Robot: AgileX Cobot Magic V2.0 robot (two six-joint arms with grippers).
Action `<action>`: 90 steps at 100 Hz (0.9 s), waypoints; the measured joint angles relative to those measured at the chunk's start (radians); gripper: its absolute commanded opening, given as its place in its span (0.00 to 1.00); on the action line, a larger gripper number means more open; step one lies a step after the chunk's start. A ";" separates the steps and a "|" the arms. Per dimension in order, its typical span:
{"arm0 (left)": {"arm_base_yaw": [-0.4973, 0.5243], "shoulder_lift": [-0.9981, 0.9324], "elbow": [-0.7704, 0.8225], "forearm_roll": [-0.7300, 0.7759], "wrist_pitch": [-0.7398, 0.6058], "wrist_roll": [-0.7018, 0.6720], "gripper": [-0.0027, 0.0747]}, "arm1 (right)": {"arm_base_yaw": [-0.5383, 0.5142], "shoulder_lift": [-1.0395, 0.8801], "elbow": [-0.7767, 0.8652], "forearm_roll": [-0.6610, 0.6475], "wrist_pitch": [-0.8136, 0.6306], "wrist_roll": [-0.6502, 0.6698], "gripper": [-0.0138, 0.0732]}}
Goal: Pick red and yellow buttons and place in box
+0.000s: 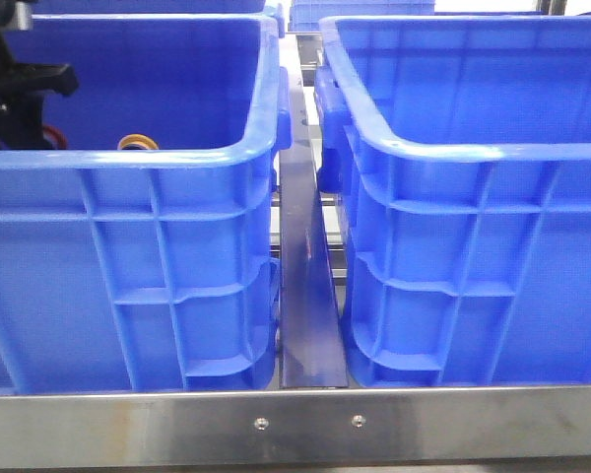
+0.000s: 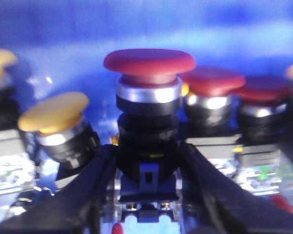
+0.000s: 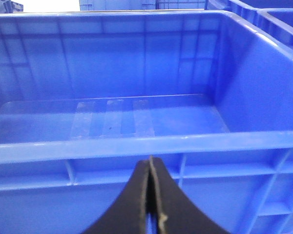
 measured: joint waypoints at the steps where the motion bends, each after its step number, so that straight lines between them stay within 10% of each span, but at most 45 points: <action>1: 0.000 -0.003 0.001 -0.003 -0.005 0.000 0.14 | 0.000 0.000 0.000 0.000 0.000 0.000 0.05; 57: -0.130 -0.474 0.425 -0.030 -0.469 0.000 0.14 | 0.000 0.000 0.000 0.000 0.000 0.000 0.05; 90: -0.328 -0.638 0.527 -0.031 -0.513 0.017 0.14 | 0.000 0.000 0.000 0.000 0.000 0.000 0.05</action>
